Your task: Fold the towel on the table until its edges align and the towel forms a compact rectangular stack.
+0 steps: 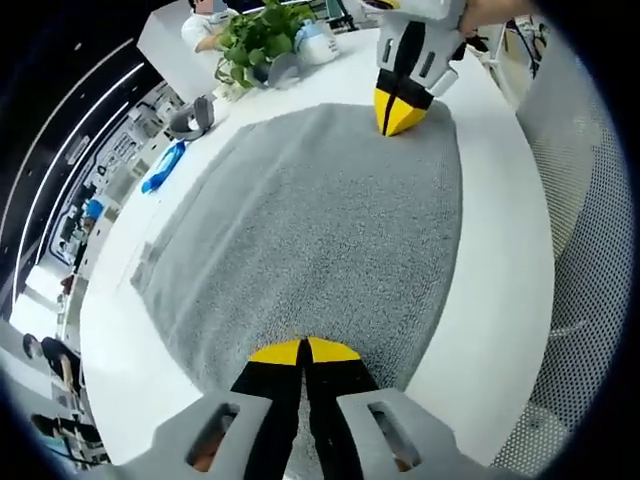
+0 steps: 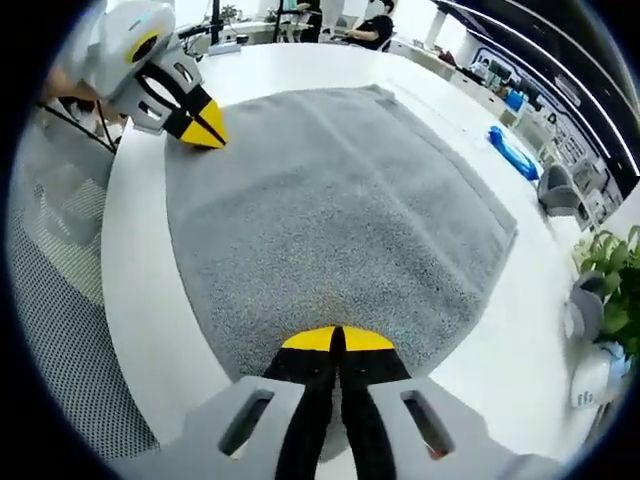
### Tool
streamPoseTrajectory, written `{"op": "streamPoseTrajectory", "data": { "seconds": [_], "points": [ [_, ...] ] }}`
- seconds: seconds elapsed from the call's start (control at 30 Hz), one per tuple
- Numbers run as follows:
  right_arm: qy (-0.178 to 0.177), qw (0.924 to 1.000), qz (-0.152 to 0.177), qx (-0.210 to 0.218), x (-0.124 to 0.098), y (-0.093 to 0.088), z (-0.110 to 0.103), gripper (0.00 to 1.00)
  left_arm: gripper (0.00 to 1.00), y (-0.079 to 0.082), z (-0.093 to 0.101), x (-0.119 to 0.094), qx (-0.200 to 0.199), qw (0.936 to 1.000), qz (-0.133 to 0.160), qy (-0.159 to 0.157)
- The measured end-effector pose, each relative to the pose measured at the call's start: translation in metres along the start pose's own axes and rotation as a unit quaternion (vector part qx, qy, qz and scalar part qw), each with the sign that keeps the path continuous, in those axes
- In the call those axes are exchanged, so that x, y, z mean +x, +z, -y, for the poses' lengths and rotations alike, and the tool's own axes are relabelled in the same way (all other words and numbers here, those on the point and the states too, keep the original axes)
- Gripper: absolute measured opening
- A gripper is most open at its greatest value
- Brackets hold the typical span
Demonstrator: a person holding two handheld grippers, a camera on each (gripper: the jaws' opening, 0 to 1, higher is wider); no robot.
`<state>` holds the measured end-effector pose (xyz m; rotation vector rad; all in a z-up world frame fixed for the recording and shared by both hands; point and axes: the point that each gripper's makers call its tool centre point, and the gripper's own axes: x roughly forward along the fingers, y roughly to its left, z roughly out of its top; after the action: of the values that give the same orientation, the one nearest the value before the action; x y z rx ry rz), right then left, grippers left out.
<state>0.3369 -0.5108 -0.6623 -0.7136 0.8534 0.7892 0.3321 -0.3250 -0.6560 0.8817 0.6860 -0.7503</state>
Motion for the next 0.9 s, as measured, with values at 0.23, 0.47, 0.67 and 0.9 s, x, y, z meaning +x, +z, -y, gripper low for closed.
{"op": "streamPoseTrajectory", "data": {
  "seconds": [0.23,0.47,0.67,0.9],
  "points": [
    [-0.023,0.9978,-0.025,-0.057,0.003,0.003,0.002,0.00,0.01,-0.001,-0.005,0.000,0.001,1.0000,0.004,0.003],
    [-0.021,0.9971,-0.031,-0.066,0.005,0.004,0.005,0.00,0.01,-0.002,-0.005,0.001,0.020,0.9997,0.017,0.004],
    [-0.025,0.9968,-0.024,-0.072,0.005,0.004,0.005,0.00,0.01,-0.003,-0.006,-0.001,-0.009,0.9991,0.041,0.010],
    [-0.027,0.9985,0.010,-0.047,0.004,0.005,0.007,0.00,0.01,-0.009,0.000,-0.010,0.105,0.9941,0.017,-0.021]
  ]
}}
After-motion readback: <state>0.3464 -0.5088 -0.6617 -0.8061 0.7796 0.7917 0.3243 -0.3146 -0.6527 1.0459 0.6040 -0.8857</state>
